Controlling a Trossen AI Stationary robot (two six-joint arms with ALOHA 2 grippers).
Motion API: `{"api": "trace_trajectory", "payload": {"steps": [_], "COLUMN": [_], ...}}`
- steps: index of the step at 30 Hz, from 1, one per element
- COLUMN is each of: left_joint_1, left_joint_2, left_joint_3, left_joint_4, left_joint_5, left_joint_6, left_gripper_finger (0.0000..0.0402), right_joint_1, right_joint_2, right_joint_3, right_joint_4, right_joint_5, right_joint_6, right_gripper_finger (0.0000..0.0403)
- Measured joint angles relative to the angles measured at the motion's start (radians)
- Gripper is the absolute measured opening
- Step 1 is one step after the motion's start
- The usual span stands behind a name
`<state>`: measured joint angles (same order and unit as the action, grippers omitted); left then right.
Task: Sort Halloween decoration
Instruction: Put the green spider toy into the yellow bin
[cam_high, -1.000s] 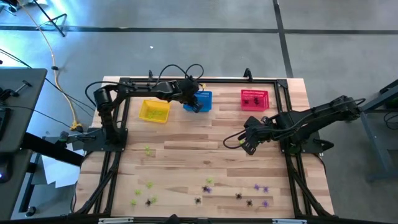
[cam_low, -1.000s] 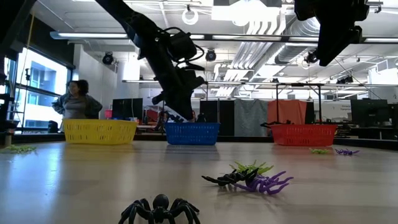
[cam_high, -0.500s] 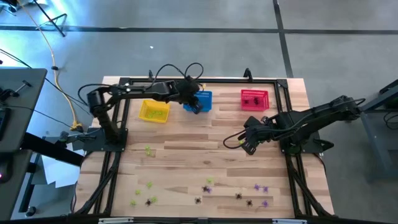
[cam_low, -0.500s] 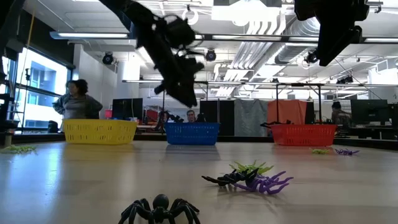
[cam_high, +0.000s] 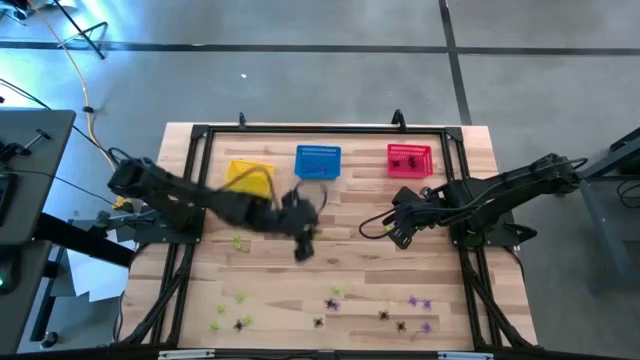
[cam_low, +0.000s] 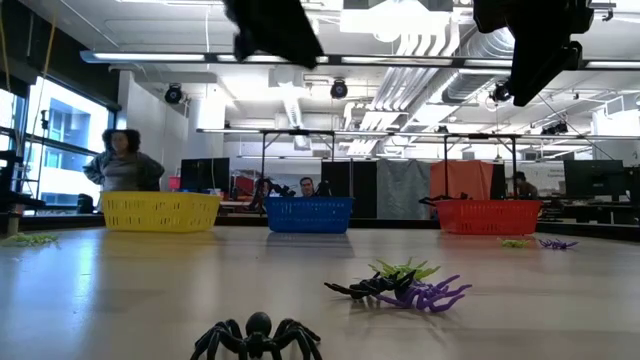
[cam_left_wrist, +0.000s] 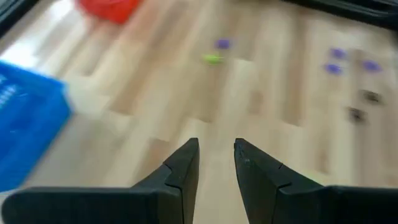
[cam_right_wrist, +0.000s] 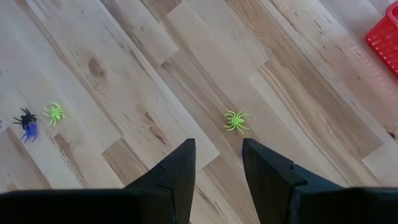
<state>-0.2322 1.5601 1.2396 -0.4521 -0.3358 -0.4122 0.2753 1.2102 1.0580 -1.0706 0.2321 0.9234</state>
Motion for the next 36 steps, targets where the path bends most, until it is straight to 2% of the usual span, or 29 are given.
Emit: {"api": "trace_trajectory", "payload": {"steps": [8,13,16,21,25,30,36], "left_joint_1": [-0.262,-0.36,-0.412,-0.51,-0.585,-0.654,-0.687], "left_joint_2": [0.073,0.145,0.182,0.219,0.249,0.305,0.359], "left_joint_3": [0.0,-0.001,-0.001,-0.001,0.0,0.0,-0.001], "left_joint_4": [-0.002,-0.086,-0.14,-0.228,-0.274,-0.282,-0.29], "left_joint_5": [-0.167,-0.179,-0.14,0.006,0.064,0.092,0.188], "left_joint_6": [-0.267,-0.522,-0.705,-1.043,-1.252,-1.417,-1.505], "left_gripper_finger": [0.0088,0.0088,0.0088,0.0088,0.0088,0.0088,0.0088], "right_joint_1": [0.0,0.0,0.0,0.0,0.0,0.0,0.0], "right_joint_2": [0.0,0.0,0.0,0.0,0.0,0.0,0.0], "right_joint_3": [0.0,0.0,0.0,0.0,0.0,0.0,0.0], "right_joint_4": [0.0,0.0,0.0,0.0,0.0,0.0,0.0], "right_joint_5": [0.0,0.0,0.0,0.0,0.0,0.0,0.0], "right_joint_6": [0.0,0.0,0.0,0.0,0.0,0.0,0.0], "right_gripper_finger": [0.013,0.013,0.013,0.013,0.013,0.013,0.013]}}
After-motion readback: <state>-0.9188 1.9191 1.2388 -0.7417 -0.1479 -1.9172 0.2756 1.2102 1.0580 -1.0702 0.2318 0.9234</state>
